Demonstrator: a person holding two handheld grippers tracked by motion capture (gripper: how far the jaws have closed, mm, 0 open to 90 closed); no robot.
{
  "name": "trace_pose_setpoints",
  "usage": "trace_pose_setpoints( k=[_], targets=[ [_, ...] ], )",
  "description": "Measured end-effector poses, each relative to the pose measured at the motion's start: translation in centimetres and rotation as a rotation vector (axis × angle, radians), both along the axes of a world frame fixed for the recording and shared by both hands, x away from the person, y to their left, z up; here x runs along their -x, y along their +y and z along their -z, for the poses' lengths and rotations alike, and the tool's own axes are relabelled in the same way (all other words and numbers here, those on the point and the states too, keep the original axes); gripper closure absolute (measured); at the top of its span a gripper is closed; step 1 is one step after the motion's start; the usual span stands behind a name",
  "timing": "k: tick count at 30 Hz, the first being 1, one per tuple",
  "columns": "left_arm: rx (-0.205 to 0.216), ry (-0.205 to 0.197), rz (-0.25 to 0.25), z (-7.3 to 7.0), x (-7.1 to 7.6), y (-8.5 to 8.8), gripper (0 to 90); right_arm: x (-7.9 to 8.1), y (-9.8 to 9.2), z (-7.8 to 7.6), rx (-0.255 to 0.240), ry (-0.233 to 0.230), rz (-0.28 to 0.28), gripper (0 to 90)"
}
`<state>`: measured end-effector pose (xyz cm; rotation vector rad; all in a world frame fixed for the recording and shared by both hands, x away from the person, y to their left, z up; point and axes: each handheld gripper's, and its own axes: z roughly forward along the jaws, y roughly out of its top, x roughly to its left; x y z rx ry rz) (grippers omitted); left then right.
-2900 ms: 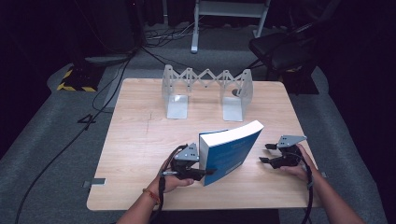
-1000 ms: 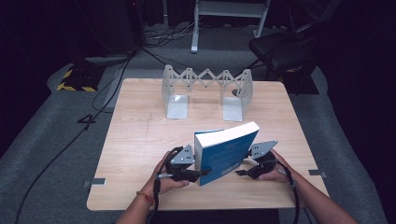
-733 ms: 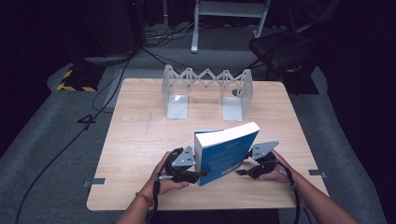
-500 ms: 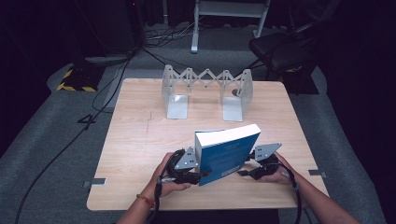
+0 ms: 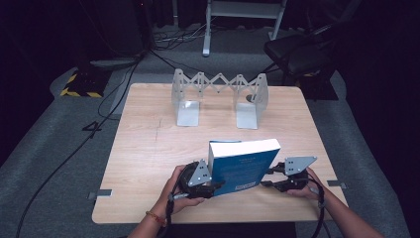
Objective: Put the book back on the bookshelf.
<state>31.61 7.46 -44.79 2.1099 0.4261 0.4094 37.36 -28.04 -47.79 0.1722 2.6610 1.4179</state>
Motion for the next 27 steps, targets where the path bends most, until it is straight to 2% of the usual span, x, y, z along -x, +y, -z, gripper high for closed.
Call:
trace_pose_setpoints(
  k=[3,4,5,7,9,12,14,19,24,27],
  targets=[
    [-0.008,-0.001,-0.007,0.1,0.0,-0.1,42.0,0.2,-0.3,-0.5,-0.029,-0.010,-0.003,60.7],
    [-0.006,0.007,0.004,0.1,0.0,0.0,42.0,0.4,-0.5,-0.9,-0.043,-0.020,-0.004,60.8],
    [0.004,0.018,0.022,0.2,0.0,0.1,47.4,0.5,-0.5,-1.2,-0.050,-0.026,0.002,61.9],
    [0.016,0.034,0.050,0.1,0.0,0.3,52.7,0.3,-0.3,-1.3,-0.037,-0.046,0.012,60.5],
    [0.021,0.044,0.082,0.1,0.3,0.4,57.2,0.0,-0.1,-1.0,-0.030,-0.033,0.030,54.2],
    [0.014,0.035,0.091,0.1,0.5,0.4,58.0,-0.4,0.2,-0.5,-0.020,-0.003,0.039,48.4],
    [0.032,0.041,0.088,0.2,0.4,0.4,57.6,-0.3,0.7,-0.7,-0.034,-0.010,0.019,46.4],
    [0.031,0.032,0.085,0.3,0.3,0.5,57.1,-0.2,1.6,-1.2,-0.064,-0.021,0.003,46.1],
    [-0.013,-0.002,0.020,0.8,0.3,0.3,49.0,-0.5,1.4,-1.4,-0.085,-0.003,-0.015,53.0],
    [-0.038,-0.012,0.008,1.0,0.2,0.3,45.8,0.0,1.1,-1.4,-0.081,-0.009,-0.043,56.8]
  ],
)
